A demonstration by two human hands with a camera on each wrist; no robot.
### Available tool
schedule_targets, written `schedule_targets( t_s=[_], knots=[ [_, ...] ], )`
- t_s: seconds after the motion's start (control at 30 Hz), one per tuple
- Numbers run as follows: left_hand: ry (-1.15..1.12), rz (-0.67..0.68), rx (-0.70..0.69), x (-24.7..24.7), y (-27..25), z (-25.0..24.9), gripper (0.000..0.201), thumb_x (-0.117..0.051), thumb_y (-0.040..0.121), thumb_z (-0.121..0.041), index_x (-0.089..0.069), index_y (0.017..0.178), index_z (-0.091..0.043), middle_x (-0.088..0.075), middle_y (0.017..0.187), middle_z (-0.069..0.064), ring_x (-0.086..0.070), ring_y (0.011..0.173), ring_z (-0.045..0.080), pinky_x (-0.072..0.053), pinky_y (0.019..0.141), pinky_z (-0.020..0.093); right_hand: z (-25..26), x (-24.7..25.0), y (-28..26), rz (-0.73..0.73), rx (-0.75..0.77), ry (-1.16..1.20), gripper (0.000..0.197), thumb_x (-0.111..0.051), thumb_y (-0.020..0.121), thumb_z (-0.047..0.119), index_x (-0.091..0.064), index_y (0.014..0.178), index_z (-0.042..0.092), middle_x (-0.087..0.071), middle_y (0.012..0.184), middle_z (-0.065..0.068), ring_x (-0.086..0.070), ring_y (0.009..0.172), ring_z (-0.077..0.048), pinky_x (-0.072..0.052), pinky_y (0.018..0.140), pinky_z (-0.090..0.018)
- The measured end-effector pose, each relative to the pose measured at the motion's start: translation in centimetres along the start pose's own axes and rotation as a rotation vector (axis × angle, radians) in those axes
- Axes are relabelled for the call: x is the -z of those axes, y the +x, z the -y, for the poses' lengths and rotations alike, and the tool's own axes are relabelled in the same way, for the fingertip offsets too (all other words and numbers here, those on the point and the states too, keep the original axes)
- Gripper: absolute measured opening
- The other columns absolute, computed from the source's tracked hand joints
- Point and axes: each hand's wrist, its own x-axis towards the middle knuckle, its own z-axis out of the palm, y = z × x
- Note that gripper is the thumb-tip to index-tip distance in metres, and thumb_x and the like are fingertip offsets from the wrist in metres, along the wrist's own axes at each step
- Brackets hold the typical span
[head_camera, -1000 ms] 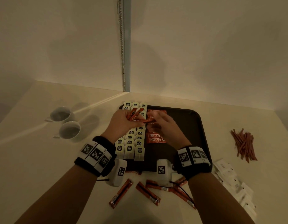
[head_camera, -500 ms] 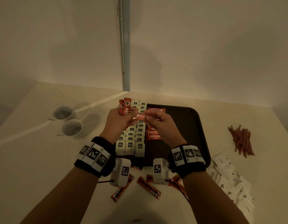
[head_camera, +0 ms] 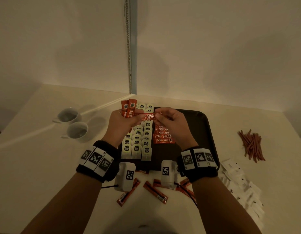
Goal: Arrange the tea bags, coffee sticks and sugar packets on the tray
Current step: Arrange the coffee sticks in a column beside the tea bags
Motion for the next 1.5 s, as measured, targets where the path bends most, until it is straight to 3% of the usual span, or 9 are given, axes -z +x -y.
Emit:
schedule_targets(
  t_s=[0.1,0.2,0.3,0.43,0.6,0.87,1.13,1.33,1.5],
  knots=[
    [-0.003,0.034,0.018,0.1,-0.2,0.1,0.013,-0.071,0.078,0.000,-0.071,0.086,-0.011,-0.072,0.088,0.005,-0.069,0.079,0.014,-0.056,0.071,0.018,0.1,0.8,-0.3,0.025,-0.035,-0.029,0.012,-0.065,0.085,0.010,-0.068,0.095,0.016,-0.069,0.087,-0.009,-0.063,0.075,-0.018,-0.055,0.073,-0.025],
    [-0.034,0.050,0.049,0.1,-0.3,0.3,0.010,-0.068,0.083,-0.006,-0.071,0.091,-0.012,-0.073,0.087,0.004,-0.070,0.080,0.015,-0.057,0.071,0.019,-0.3,1.4,-0.2,0.063,-0.073,-0.015,0.017,-0.061,0.087,0.007,-0.066,0.099,0.018,-0.068,0.098,-0.009,-0.066,0.081,-0.017,-0.055,0.074,-0.023],
    [0.022,-0.050,0.131,0.5,-0.2,0.2,0.013,-0.063,0.091,-0.025,-0.069,0.098,-0.015,-0.064,0.062,-0.003,-0.066,0.058,0.014,-0.056,0.059,0.023,-1.5,3.3,0.2,0.046,-0.093,-0.097,0.017,-0.058,0.089,0.007,-0.065,0.102,0.014,-0.067,0.103,-0.006,-0.067,0.088,-0.014,-0.056,0.075,-0.024],
    [0.068,-0.140,0.241,1.5,0.3,0.5,0.015,-0.059,0.092,-0.032,-0.058,0.087,-0.019,-0.038,0.051,-0.008,-0.035,0.041,0.008,-0.036,0.043,0.022,-5.1,6.5,0.6,-0.006,-0.218,-0.394,0.014,-0.057,0.089,0.008,-0.062,0.100,0.015,-0.063,0.102,0.002,-0.063,0.092,-0.009,-0.054,0.083,-0.029],
    [-0.086,-0.085,0.399,2.0,0.7,0.9,0.014,-0.041,0.095,-0.032,-0.045,0.089,-0.020,-0.036,0.050,-0.008,-0.027,0.041,0.009,-0.022,0.037,0.017,-10.2,8.3,-0.1,0.021,-0.415,-0.525,0.014,-0.060,0.087,0.008,-0.061,0.097,0.017,-0.062,0.100,0.004,-0.061,0.096,-0.014,-0.048,0.073,-0.020],
    [-0.080,-0.099,0.412,2.3,1.0,1.2,0.016,-0.040,0.095,-0.030,-0.048,0.086,-0.020,-0.038,0.052,-0.006,-0.028,0.042,0.010,-0.022,0.037,0.017,-13.0,7.2,0.2,-0.110,-0.410,-0.615,0.013,-0.065,0.085,0.012,-0.064,0.097,0.017,-0.062,0.102,0.004,-0.056,0.097,-0.010,-0.045,0.088,-0.027],
    [-0.130,-0.069,0.437,2.6,1.5,1.5,0.015,-0.036,0.094,-0.025,-0.041,0.081,-0.018,-0.045,0.054,-0.003,-0.034,0.043,0.011,-0.022,0.035,0.017,-13.0,6.0,0.6,-0.158,-0.393,-0.642,0.014,-0.067,0.084,0.014,-0.063,0.097,0.017,-0.059,0.098,0.007,-0.054,0.094,-0.007,-0.040,0.082,-0.022],
    [-0.075,-0.009,0.407,2.2,1.3,1.3,0.015,-0.033,0.098,-0.013,-0.048,0.099,-0.013,-0.063,0.070,0.007,-0.056,0.050,0.016,-0.035,0.040,0.020,-12.9,5.8,0.4,-0.198,-0.416,-0.673,0.014,-0.067,0.084,0.013,-0.062,0.097,0.014,-0.058,0.095,0.005,-0.052,0.086,-0.005,-0.041,0.078,-0.020],
    [-0.017,0.074,0.340,2.1,1.0,1.5,0.016,-0.046,0.099,-0.013,-0.058,0.109,-0.013,-0.069,0.081,0.006,-0.065,0.062,0.014,-0.043,0.045,0.018,-13.0,5.8,0.2,-0.209,-0.433,-0.672,0.014,-0.067,0.084,0.014,-0.060,0.097,0.014,-0.057,0.098,0.004,-0.054,0.089,-0.008,-0.042,0.078,-0.022]
  ],
)
